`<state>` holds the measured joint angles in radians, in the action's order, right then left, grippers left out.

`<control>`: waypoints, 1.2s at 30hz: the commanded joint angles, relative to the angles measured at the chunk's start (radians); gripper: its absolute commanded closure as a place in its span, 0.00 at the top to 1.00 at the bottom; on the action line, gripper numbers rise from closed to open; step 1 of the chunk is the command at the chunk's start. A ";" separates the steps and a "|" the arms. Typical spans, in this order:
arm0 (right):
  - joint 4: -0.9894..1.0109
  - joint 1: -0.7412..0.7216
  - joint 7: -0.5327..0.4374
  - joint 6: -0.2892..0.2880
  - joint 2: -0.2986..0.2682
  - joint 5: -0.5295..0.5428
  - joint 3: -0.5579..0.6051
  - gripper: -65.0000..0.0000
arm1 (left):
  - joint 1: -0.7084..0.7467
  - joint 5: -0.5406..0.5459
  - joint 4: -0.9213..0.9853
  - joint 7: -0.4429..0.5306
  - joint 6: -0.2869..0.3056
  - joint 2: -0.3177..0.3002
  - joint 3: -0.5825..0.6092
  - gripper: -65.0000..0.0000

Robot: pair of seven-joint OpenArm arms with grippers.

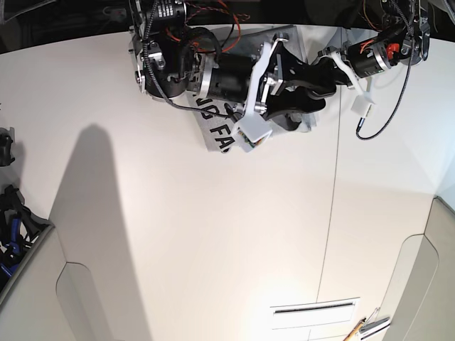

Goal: Fold the T-shirt properly
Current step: 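Fold the shirt end near the right gripper over onto the stack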

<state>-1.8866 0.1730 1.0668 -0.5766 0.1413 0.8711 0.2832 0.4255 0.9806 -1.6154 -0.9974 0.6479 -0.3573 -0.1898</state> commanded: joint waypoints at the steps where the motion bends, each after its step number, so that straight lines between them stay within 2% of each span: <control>1: -0.018 -0.025 -0.019 -0.007 0.010 0.018 0.003 0.34 | 0.004 -0.038 -0.004 -0.023 -0.008 -0.009 -0.001 0.00; 3: -0.020 -0.052 -0.019 -0.007 0.010 -0.014 0.003 0.34 | 0.004 -0.038 -0.004 -0.024 -0.008 -0.010 -0.002 0.00; 6: -0.032 -0.090 -0.011 -0.007 0.010 -0.124 -0.001 0.34 | 0.004 -0.034 -0.005 -0.024 -0.008 -0.010 -0.017 0.00; 8: -0.055 -0.105 0.032 -0.004 0.010 -0.196 -0.005 0.33 | 0.004 -0.017 -0.005 -0.024 -0.008 -0.010 -0.041 0.00; 10: -0.094 -0.110 0.114 0.006 0.008 -0.228 -0.006 0.25 | 0.004 -0.002 -0.005 -0.031 -0.003 -0.010 -0.060 0.00; 12: -0.138 -0.103 0.191 0.010 0.008 -0.238 -0.007 0.12 | 0.004 0.004 -0.005 -0.031 -0.001 -0.010 -0.068 0.00; 14: -0.177 -0.070 0.197 0.013 0.008 -0.247 -0.007 0.00 | 0.004 0.007 -0.005 -0.031 0.000 -0.009 -0.068 0.00; 17: -0.241 -0.004 0.192 0.013 0.008 -0.267 -0.007 0.00 | 0.004 0.014 -0.005 -0.031 -0.001 -0.009 -0.068 0.00; 19: -0.286 0.036 0.180 0.025 0.008 -0.337 -0.007 0.00 | 0.004 0.014 -0.005 -0.031 -0.001 -0.009 -0.068 0.00; 21: -0.324 0.071 0.151 0.063 0.008 -0.442 -0.007 0.00 | 0.004 0.014 -0.005 -0.031 -0.001 -0.009 -0.068 0.00; 26: -0.340 0.121 0.108 0.219 -0.024 -0.704 -0.007 0.00 | 0.004 0.014 -0.005 -0.031 -0.001 -0.009 -0.068 0.00; 32: -0.338 0.173 0.055 0.318 -0.070 -0.836 -0.006 0.00 | 0.004 0.014 -0.005 -0.031 -0.001 -0.009 -0.068 0.00; 36: -0.336 0.177 0.008 0.347 -0.075 -0.864 -0.006 0.00 | 0.004 0.014 -0.005 -0.031 -0.001 -0.009 -0.068 0.00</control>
<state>-2.2082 0.3542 1.0901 -0.2344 0.0612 0.0032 0.2745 0.4267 1.0046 -1.6138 -1.0168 0.6518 -0.3546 -0.2531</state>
